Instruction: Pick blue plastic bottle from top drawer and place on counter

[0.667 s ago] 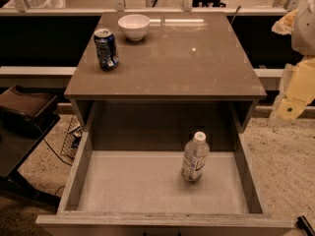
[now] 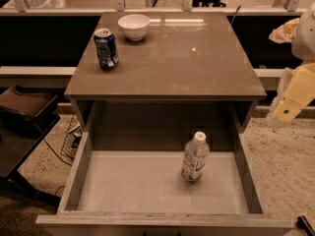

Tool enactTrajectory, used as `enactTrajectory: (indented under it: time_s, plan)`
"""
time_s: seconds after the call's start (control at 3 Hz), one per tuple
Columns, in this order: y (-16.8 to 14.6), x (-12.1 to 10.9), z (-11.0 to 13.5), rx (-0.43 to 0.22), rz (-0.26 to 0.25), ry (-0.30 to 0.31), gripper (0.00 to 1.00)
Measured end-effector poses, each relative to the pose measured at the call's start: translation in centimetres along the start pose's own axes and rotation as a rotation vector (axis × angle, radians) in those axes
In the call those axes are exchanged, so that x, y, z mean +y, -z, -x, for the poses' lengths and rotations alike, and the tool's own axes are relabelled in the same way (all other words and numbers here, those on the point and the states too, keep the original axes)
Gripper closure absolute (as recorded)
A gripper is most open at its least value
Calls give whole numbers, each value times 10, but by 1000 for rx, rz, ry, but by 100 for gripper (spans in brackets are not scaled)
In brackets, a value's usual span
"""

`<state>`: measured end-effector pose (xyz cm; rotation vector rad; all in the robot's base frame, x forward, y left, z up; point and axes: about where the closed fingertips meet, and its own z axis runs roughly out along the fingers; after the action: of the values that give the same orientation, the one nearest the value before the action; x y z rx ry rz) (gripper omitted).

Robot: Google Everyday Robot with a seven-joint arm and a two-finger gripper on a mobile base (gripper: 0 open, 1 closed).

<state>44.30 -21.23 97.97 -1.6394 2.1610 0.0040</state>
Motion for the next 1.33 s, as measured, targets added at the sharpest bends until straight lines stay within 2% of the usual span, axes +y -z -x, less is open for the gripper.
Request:
enactTrajectory:
  time_s: [0.33, 0.67, 1.0, 1.33]
  plan:
    - [-35, 0, -24, -149, 43, -39, 0]
    - [-75, 2, -51, -358, 38, -70, 0]
    - [-104, 13, -54, -584, 23, -83, 0]
    - [-131, 25, -39, -784, 7, -49, 0]
